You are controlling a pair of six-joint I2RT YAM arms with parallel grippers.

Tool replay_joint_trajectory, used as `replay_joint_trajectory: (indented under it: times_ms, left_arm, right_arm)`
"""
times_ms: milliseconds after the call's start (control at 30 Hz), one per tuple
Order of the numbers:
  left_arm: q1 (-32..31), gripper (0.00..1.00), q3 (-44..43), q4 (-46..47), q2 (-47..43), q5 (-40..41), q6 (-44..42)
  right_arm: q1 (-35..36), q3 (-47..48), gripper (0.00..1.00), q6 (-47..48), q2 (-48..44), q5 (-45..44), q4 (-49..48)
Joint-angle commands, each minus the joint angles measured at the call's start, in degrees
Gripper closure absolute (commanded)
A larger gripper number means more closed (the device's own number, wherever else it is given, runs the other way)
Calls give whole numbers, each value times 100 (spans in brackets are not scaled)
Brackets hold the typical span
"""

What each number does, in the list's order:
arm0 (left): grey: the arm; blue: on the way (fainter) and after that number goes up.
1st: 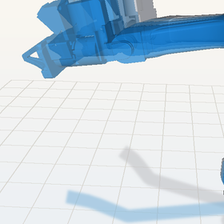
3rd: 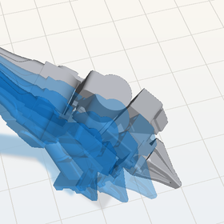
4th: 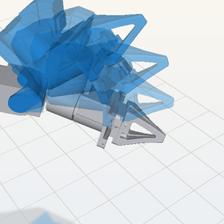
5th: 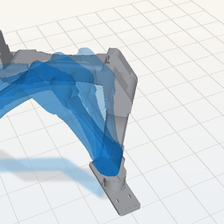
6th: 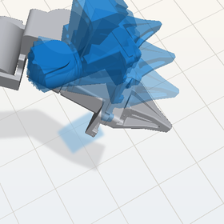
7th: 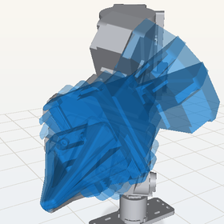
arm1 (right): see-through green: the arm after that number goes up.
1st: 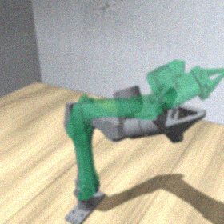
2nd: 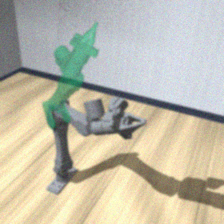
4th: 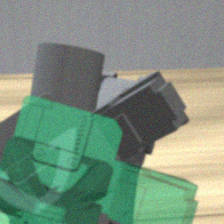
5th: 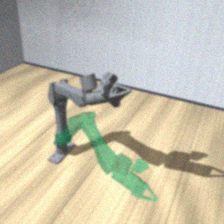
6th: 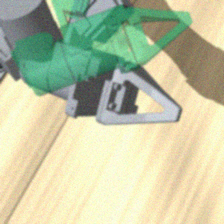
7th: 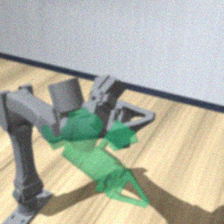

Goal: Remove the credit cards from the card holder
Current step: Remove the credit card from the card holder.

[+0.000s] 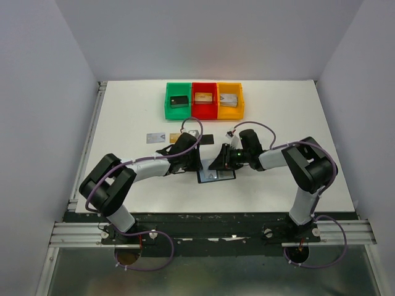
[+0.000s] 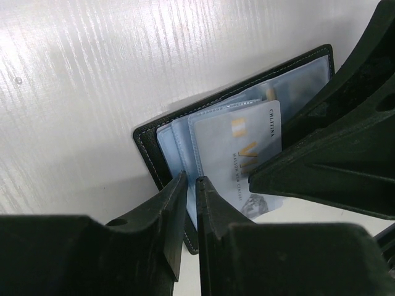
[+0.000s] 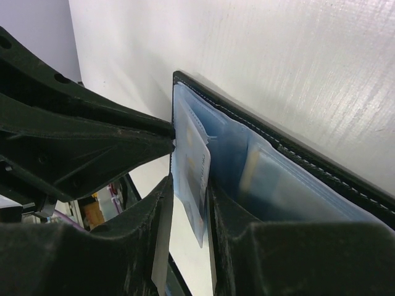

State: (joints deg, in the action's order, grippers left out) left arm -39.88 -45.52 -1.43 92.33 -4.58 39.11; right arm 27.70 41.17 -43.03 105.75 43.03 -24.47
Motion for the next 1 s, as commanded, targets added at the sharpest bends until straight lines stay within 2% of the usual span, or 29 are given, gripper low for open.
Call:
replay_joint_trajectory:
  times_ms: [0,100,333,967]
  left_arm:
    - [-38,71,113,-76,-137,177,35]
    - [-29,77,78,-112,-84,185,18]
    - [-38,100,-1,-182,65,168,0]
    - [-29,100,-54,-288,285,159,26]
  right_arm:
    - [25,-65,66,128,-178,-145,144]
    - [33,-91,66,128,-230,-137,153]
    - [16,-144,66,189,-389,-180,241]
    - [-116,-346,68,172,-828,-137,294]
